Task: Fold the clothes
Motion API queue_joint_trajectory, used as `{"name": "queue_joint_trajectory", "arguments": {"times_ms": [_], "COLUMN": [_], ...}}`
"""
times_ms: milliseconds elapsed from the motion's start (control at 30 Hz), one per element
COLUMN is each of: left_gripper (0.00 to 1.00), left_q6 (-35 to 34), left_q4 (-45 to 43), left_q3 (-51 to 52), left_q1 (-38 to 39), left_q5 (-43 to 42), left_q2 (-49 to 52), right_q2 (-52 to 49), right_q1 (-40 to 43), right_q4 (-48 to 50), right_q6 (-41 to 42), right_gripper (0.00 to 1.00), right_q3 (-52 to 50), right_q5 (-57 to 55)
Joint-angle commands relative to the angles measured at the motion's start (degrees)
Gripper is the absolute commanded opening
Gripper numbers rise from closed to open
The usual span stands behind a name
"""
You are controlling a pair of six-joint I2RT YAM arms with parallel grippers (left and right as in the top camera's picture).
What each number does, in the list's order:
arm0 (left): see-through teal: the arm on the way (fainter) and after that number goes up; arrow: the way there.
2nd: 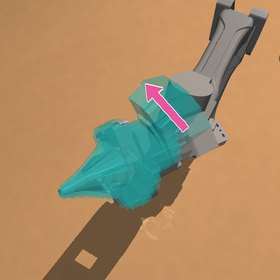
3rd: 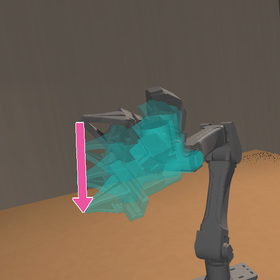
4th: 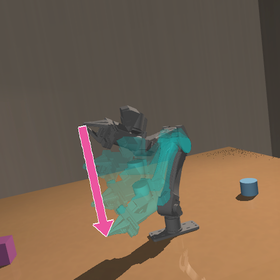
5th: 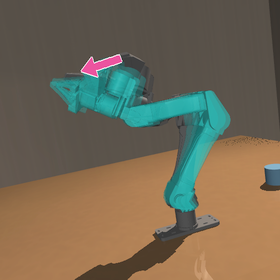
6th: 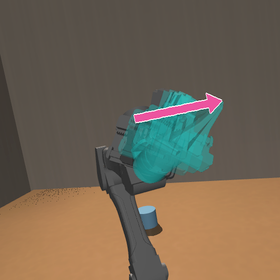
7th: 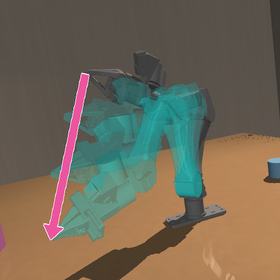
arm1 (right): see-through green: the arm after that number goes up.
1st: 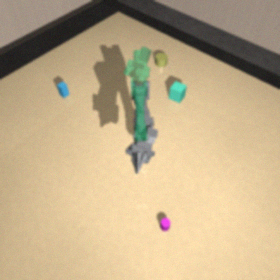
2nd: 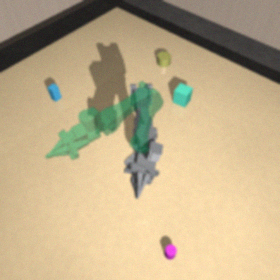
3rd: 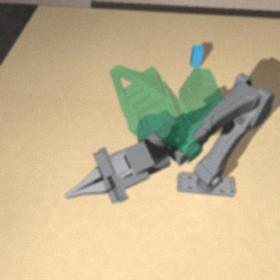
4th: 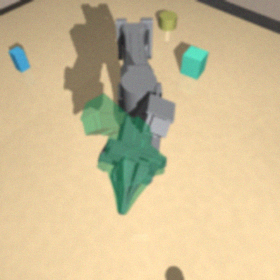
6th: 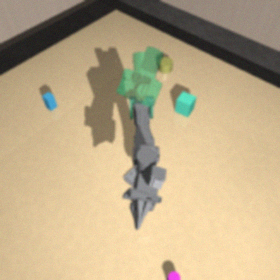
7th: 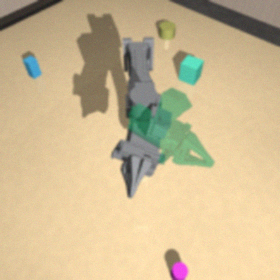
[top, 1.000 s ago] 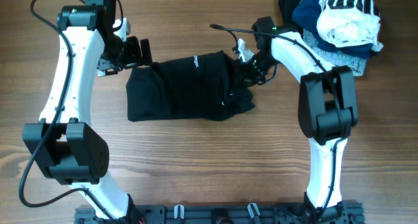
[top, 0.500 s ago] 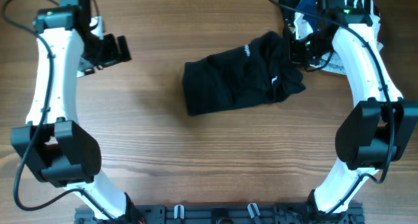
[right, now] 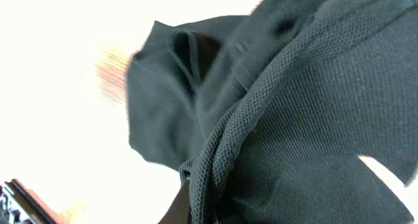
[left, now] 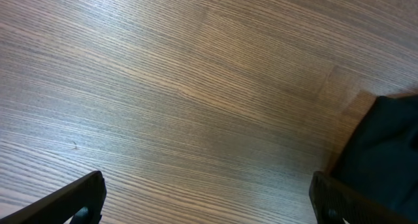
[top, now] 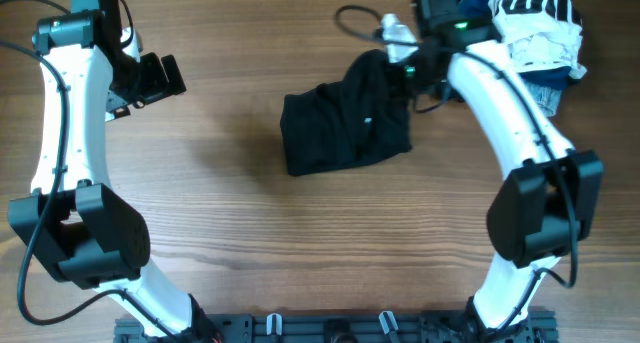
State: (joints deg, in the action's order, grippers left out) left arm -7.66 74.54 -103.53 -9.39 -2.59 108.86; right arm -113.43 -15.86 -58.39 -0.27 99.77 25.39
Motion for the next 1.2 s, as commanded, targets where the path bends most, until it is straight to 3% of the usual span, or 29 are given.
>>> {"name": "queue_joint_trajectory", "arguments": {"times_ms": [0, 200, 333, 400, 433, 500, 733, 800, 900, 1167], "left_gripper": [1.00, 1.00, 1.00, 1.00, 1.00, 1.00, 1.00, 1.00, 1.00, 1.00], "left_q6": [-0.11, -0.11, -0.11, -0.11, -0.11, -0.11, -0.11, -0.11, -0.11, -0.11], "left_q4": [-0.22, -0.46, -1.51, -1.86, -1.92, -1.95, -3.04, -3.06, -3.28, -3.87], "left_q3": [-0.72, -0.61, -0.61, -0.61, -0.61, -0.61, -0.59, -0.59, -0.57, 0.28], "left_q1": [-0.15, -0.15, -0.15, -0.15, -0.15, -0.15, -0.15, -0.15, -0.15, -0.15], "left_q5": [0.74, 0.74, 0.74, 0.74, 0.72, 0.74, 0.72, 0.74, 0.72, 0.52], "left_q2": [-0.85, -0.85, -0.85, -0.85, -0.83, -0.83, -0.17, -0.09, -0.09, -0.09], "right_q2": [-0.31, -3.80, -5.75, -5.75, -5.70, -5.29, -3.87, -3.37, -2.43, -4.63], "right_q1": [-6.32, -13.66, -17.81, -18.53, -18.71, -18.80, -18.71, -18.38, -16.65, -13.84], "right_q4": [3.41, 8.00, 9.97, 9.92, 9.90, 9.66, 1.36, -1.05, -1.20, -4.83], "right_q6": [3.43, 3.48, 3.26, 3.26, 3.26, 1.27, -10.25, -9.16, -0.74, 3.98], "right_gripper": [0.04, 0.10, 0.20, 0.34, 0.50, 0.64, 0.85, 0.88, 0.93, 0.93], "right_q3": [1.51, 1.46, 1.46, 1.46, 1.51, 1.88, 9.70, 12.44, 14.36, 14.12], "right_q5": [-1.84, -3.78, -4.02, -3.98, -3.78, -0.81, 3.23, -0.55, -7.69, -7.39]}}
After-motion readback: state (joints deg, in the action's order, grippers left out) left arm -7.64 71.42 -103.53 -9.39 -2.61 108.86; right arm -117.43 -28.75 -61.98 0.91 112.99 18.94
